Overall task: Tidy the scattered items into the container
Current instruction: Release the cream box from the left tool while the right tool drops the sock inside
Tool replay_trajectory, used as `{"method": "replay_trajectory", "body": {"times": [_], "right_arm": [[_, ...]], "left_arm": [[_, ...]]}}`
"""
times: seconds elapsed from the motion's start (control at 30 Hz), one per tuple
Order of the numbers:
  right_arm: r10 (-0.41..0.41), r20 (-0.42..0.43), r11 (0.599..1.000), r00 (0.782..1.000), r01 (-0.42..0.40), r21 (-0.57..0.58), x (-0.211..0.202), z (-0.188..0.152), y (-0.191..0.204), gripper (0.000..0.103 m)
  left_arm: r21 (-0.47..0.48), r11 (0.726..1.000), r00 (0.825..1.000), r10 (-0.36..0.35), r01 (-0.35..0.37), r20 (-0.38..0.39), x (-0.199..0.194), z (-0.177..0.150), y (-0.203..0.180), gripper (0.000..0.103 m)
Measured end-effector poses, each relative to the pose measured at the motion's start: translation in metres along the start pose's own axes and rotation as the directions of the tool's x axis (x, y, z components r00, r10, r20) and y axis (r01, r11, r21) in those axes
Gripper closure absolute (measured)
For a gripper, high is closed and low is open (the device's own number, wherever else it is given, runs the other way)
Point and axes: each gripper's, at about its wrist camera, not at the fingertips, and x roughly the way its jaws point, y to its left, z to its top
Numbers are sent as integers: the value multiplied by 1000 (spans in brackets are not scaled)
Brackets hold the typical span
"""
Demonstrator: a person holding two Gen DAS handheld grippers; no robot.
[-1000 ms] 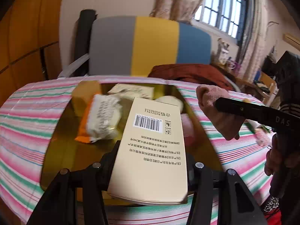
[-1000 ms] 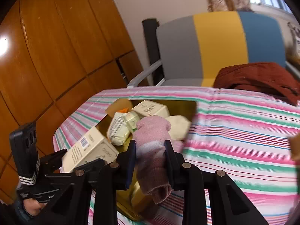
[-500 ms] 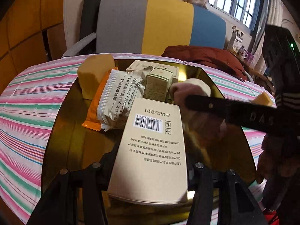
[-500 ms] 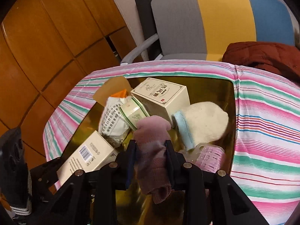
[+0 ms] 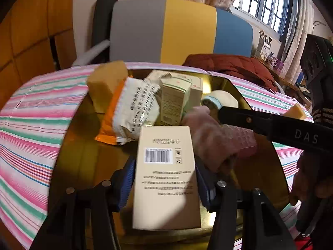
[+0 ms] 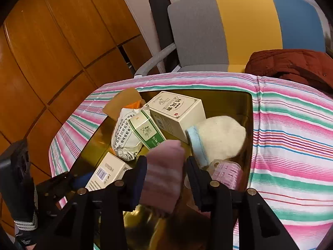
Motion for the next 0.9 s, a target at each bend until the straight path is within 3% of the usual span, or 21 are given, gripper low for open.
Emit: {"method": "replay_trajectory", "body": {"times": [0.1,0.2,0.33,0.53,0.73,0.9], "right_arm": [[2,30,1000,1000,-2,4,-11,-5,0,62],[2,67,1000,998,-1,-1,-27,-12,-1,61],[3,115,1000,993,-6,25,-53,-26,-10,56],[-16,178,998,984,3,69,-93,-47,-34,53],[-66,220,992,973,41,118,-135,-70,-65,50],[-131,240,985,962,98,145,-176,-90,-94,48]], "left_arm": [[-3,1000,999,16,-16,43,-9,-1,3,49],[32,993,991,112,-115,75,-14,-4,2,49],[12,994,993,108,-109,51,-8,-8,9,49],[-2,988,981,153,-154,119,-20,-10,9,49],[45,965,965,254,-257,64,-9,-9,17,49],[26,964,962,262,-264,83,-16,-9,24,49]]}}
